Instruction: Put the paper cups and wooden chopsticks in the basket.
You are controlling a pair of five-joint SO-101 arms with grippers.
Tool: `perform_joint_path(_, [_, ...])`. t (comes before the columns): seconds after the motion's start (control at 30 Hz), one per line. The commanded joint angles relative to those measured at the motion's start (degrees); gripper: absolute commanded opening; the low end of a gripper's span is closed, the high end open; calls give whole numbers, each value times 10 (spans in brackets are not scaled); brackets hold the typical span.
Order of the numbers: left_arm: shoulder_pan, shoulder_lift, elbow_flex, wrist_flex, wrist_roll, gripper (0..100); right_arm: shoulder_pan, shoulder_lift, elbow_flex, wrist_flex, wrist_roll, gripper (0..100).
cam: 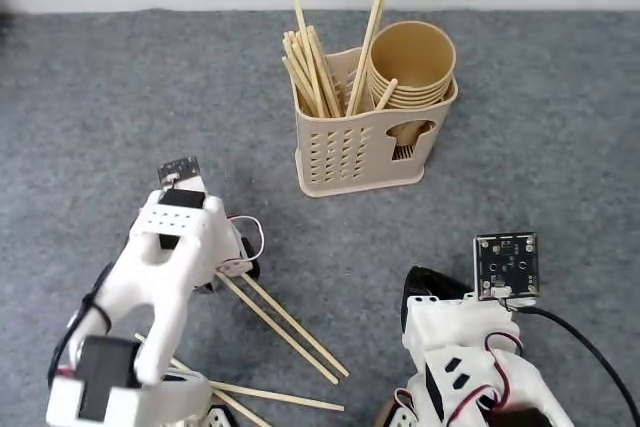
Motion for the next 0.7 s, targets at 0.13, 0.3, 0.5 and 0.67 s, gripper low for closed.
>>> perform_joint_path(0.13, [7,94,-31,-89,50,197,7,16,-4,-11,1,8])
perform_joint_path(0.3, [7,124,-42,-106,50,11,7,15,-4,-11,1,8])
perform_joint_path(0.5, [8,124,-49,-93,50,12,7,15,-4,-11,1,8])
perform_joint_path(0.67, [9,106,-75,-72,49,12,7,15,-4,-11,1,8])
